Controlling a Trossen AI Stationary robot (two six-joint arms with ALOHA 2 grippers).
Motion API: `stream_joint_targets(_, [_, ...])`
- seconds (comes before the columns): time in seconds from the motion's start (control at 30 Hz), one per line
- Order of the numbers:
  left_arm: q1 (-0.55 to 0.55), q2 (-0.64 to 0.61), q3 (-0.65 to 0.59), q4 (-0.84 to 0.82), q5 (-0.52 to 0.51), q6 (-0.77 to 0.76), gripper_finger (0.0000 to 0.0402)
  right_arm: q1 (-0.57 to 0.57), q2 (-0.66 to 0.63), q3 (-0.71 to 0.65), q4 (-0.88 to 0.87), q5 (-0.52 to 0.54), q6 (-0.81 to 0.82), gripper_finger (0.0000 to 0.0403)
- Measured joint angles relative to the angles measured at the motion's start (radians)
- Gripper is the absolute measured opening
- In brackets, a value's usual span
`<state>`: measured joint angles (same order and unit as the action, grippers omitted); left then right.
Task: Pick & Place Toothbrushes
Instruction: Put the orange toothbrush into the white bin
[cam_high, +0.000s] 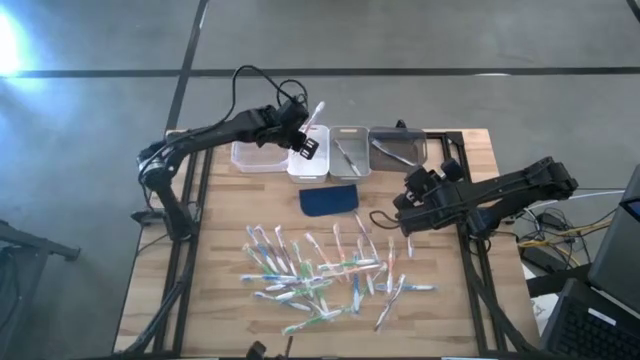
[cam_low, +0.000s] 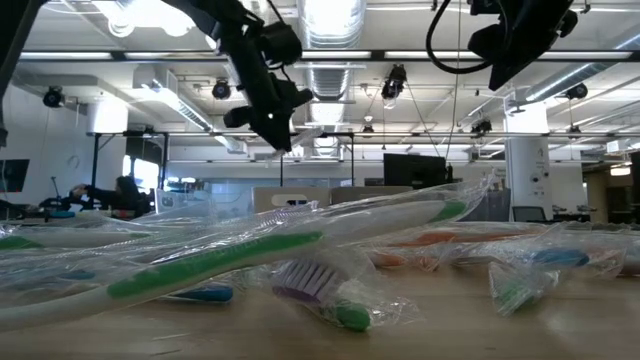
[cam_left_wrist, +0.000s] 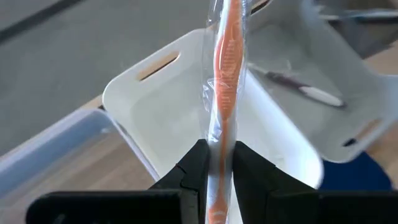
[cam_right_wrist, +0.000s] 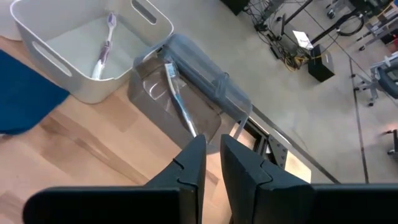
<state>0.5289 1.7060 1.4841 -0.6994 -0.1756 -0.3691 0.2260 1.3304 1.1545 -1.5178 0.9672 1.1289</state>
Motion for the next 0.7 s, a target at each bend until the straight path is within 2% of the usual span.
stream_joint_targets(0.7, [0.024,0.129,0.002,0.003,0.031,-0.053,0.0058,0.000,0.000,0.001,0.021,-0.002,-0.011,0.0104])
